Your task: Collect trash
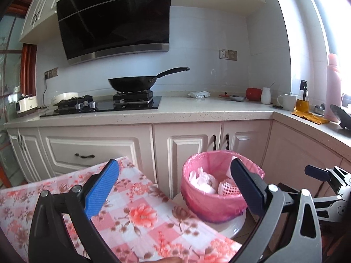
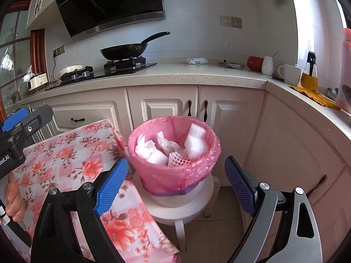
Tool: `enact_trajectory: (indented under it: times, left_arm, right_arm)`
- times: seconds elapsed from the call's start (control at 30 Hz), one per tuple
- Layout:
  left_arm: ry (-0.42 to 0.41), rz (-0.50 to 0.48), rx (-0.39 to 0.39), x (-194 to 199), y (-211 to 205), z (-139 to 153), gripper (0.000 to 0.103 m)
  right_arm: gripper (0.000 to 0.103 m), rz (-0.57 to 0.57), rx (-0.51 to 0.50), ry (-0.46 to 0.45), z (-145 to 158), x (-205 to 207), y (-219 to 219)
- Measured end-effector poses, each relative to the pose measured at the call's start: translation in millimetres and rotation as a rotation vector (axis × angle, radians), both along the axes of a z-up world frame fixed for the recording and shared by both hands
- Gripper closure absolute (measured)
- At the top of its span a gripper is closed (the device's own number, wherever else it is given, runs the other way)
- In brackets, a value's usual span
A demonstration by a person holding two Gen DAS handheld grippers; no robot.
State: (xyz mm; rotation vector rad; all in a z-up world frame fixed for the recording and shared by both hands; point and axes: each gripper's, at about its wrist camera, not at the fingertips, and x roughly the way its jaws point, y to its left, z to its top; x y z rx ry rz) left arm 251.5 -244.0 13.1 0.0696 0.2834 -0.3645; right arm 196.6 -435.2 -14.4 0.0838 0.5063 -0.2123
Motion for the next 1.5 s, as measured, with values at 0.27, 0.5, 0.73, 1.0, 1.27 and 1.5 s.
enact_trajectory:
  times: [0.27,0.5,0.73,1.0,1.27,1.5]
  left_arm:
    - [0.091,-0.012,-0.008,-29.8,23.9,-3.7,0.005]
    - [0.049,0.004,-0.005,-59.3,28.1,1.0,0.005]
    - [0.062,0.004,0.001,-64.4,22.5,3.0,0.005]
    - [0.079,-0.019,0.023,-60.9,12.0,-6.5,0.005]
    - [0.076,-0.028,0.010,-61.7,12.2,-10.4,0.005]
    - [0.073,-0.018,0.008,-61.7,12.2,-10.3,0.005]
  right_arm:
    - [0.019,0.003,0.002,-0.007,4.5,-32.7,14.6]
    - [0.019,0.047,-0.020,-0.074,22.7,-58.1,23.3]
    - [0.018,0.035,-0.017,-0.096,32.7,-73.1,15.0]
    - [0.019,0.020,-0.027,-0.085,36.3,-71.3,12.2]
    - [0.019,0.007,-0.032,-0.114,35.9,-74.4,11.1]
    - [0.019,0.007,-0.042,-0.107,33.9,-72.8,11.7]
